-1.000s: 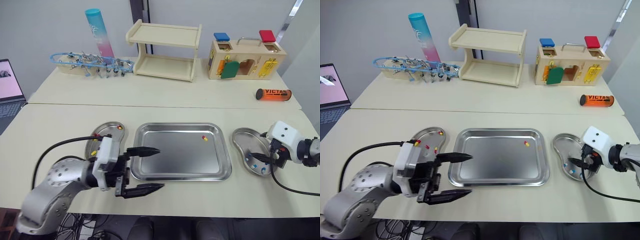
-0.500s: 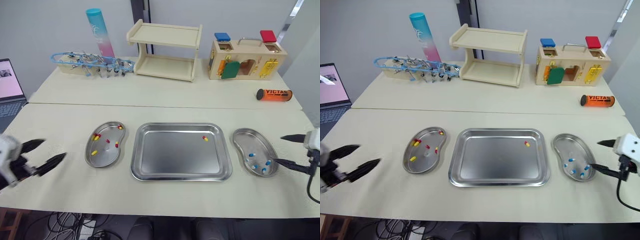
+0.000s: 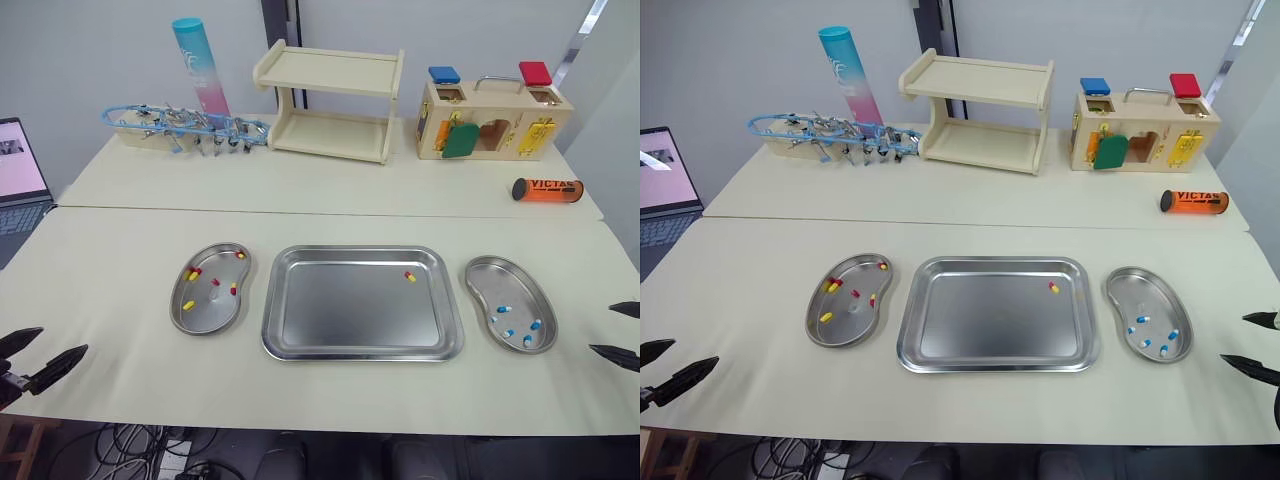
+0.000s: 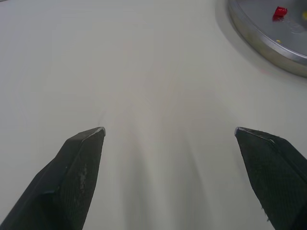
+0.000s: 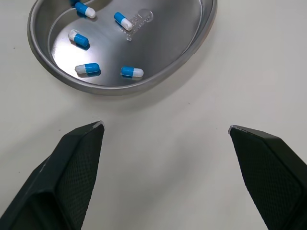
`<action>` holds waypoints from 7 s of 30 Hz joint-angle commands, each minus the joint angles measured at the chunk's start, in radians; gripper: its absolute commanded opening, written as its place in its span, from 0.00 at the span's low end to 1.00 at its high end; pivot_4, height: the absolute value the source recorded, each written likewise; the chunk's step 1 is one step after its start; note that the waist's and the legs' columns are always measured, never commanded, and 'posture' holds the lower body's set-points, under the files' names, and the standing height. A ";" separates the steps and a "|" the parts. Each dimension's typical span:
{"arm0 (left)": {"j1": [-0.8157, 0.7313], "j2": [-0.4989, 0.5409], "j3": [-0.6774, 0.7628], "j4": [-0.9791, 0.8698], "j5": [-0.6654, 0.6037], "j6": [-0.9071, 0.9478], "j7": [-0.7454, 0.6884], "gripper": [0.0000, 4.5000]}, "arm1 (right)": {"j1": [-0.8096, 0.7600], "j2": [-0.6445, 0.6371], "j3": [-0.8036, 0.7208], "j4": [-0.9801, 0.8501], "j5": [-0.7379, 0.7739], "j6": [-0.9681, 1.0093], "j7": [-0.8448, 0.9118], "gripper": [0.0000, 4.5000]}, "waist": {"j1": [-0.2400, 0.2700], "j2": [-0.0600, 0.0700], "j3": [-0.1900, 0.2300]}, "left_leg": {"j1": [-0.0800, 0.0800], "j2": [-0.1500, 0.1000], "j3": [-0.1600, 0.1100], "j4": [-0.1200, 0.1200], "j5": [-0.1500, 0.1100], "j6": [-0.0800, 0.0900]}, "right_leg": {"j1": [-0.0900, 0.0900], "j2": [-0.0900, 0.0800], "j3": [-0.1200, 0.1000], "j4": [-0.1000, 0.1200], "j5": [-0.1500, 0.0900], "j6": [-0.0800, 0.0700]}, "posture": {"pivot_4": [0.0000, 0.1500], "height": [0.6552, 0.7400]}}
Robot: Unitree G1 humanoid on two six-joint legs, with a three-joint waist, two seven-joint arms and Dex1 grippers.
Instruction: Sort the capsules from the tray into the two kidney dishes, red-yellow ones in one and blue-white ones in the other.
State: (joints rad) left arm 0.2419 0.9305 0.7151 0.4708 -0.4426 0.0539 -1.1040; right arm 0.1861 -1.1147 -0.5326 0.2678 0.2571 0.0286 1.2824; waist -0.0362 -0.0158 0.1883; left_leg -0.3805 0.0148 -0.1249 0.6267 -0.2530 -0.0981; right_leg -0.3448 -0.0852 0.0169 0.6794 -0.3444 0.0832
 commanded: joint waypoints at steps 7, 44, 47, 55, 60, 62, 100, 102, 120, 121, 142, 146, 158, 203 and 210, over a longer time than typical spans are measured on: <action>-0.007 0.027 0.033 0.019 -0.013 -0.033 -0.028 1.00 | -0.018 -0.009 -0.015 0.004 0.015 -0.007 -0.001 0.97 | -0.004 0.000 0.000 | 0.000 0.000 0.000 0.000 0.000 0.000 | 0.000 0.000 0.000 0.000 0.000 0.000 | 1.00 1.00; -0.709 -0.217 -0.741 -0.656 -0.069 0.388 0.000 1.00 | 0.109 0.238 0.034 -0.923 0.328 0.462 -0.275 0.97 | 0.009 -0.001 0.000 | -0.001 -0.001 -0.002 0.003 0.000 0.000 | 0.002 0.000 -0.002 0.000 0.000 0.001 | 1.00 1.00; -0.783 -0.280 -0.802 -0.604 -0.047 0.388 -0.007 0.96 | 0.122 0.248 0.042 -0.924 0.318 0.450 -0.278 0.99 | 0.006 -0.001 0.000 | -0.002 -0.001 -0.003 0.004 0.000 0.000 | 0.003 0.000 -0.002 0.000 0.000 0.001 | 1.00 1.00; -0.906 -0.469 -0.958 -0.434 0.082 0.333 0.030 0.59 | 0.155 0.278 0.072 -0.920 0.296 0.414 -0.290 1.00 | 0.006 -0.001 0.000 | -0.001 -0.001 -0.003 0.004 0.000 0.000 | 0.003 0.000 -0.002 0.000 0.000 0.001 | 1.00 1.00; -0.965 -0.601 -1.020 -0.260 0.206 0.262 0.124 0.59 | 0.171 0.292 0.079 -0.927 0.285 0.402 -0.302 1.00 | 0.008 -0.002 0.000 | -0.002 -0.001 -0.003 0.004 0.000 0.000 | 0.003 0.000 -0.002 -0.001 0.001 0.001 | 1.00 1.00; -0.987 -0.656 -1.030 -0.211 0.232 0.266 0.159 0.59 | 0.179 0.298 0.082 -0.935 0.278 0.399 -0.308 1.00 | 0.008 -0.002 0.000 | -0.002 -0.001 -0.003 0.004 0.000 -0.001 | 0.003 0.000 -0.003 -0.001 0.001 0.001 | 1.00 1.00; -1.149 -0.982 -1.033 0.395 0.461 0.044 0.302 0.59 | 0.232 0.340 0.076 -1.029 0.272 0.432 -0.464 1.00 | 0.007 -0.002 0.000 | -0.001 -0.002 -0.003 0.004 0.001 -0.001 | 0.003 0.000 -0.003 0.000 0.000 0.001 | 1.00 1.00; -1.139 -0.976 -1.034 0.389 0.465 0.044 0.292 0.55 | 0.225 0.338 0.083 -1.029 0.274 0.438 -0.467 1.00 | 0.007 -0.002 0.000 | -0.001 -0.002 -0.003 0.004 0.001 -0.001 | 0.003 0.000 -0.003 0.000 0.000 0.001 | 1.00 1.00; -1.066 -0.905 -0.997 0.165 0.431 0.089 0.221 0.00 | 0.166 0.321 0.115 -1.021 0.284 0.465 -0.470 1.00 | 0.004 -0.002 -0.001 | -0.001 -0.002 -0.004 0.004 0.001 -0.002 | 0.003 0.000 -0.003 0.000 0.000 0.001 | 1.00 1.00; -1.056 -0.892 -0.989 0.113 0.418 0.108 0.214 0.00 | 0.162 0.318 0.116 -1.019 0.284 0.463 -0.467 1.00 | 0.005 -0.002 -0.001 | -0.001 -0.002 -0.004 0.004 0.001 -0.002 | 0.003 0.000 -0.003 0.000 0.000 0.001 | 1.00 1.00; -0.565 -0.361 -0.469 -0.772 0.184 0.596 0.399 0.00 | -0.302 0.247 0.409 -0.852 0.337 0.479 -0.284 1.00 | 0.003 -0.001 -0.001 | -0.001 -0.001 -0.006 0.004 0.001 -0.001 | 0.003 0.000 -0.003 0.000 0.000 0.001 | 1.00 1.00; -0.514 -0.359 -0.425 -0.731 0.227 0.546 0.507 0.00 | -0.405 0.274 0.484 -0.814 0.347 0.482 -0.240 1.00 | 0.010 -0.002 -0.001 | -0.002 -0.001 -0.007 0.004 0.001 -0.001 | 0.003 0.000 -0.005 -0.001 0.000 0.001 | 1.00 1.00; -0.369 -0.398 -0.423 -0.808 0.227 0.576 0.646 0.10 | -0.520 0.310 0.566 -0.738 0.318 0.457 -0.178 1.00 | 0.007 -0.002 -0.001 | -0.002 -0.001 -0.007 0.004 0.000 -0.001 | 0.002 0.000 -0.004 0.000 0.000 0.001 | 1.00 1.00; 0.072 0.055 0.069 -0.373 0.082 0.412 0.151 0.99 | -0.153 -0.094 0.054 -0.315 0.133 0.274 0.079 1.00 | 0.005 -0.001 0.000 | -0.003 0.000 -0.001 0.001 0.000 0.000 | -0.004 0.000 0.000 0.001 0.000 0.000 | 1.00 1.00; 0.065 0.074 0.044 -0.281 0.111 0.305 0.127 0.99 | -0.095 -0.141 0.032 -0.137 0.055 0.110 0.139 1.00 | 0.002 -0.001 0.000 | -0.002 0.000 0.001 0.000 -0.001 0.001 | -0.003 -0.001 0.001 0.001 0.000 0.000 | 1.00 1.00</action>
State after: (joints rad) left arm 0.3140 0.9785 0.7394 0.1819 -0.3340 0.3803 -0.9729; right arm 0.1083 -1.2446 -0.4790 0.1172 0.3230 0.1810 1.4182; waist -0.0338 -0.0170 0.1884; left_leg -0.3823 0.0147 -0.1235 0.6264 -0.2536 -0.0970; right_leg -0.3481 -0.0858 0.0178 0.6802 -0.3445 0.0830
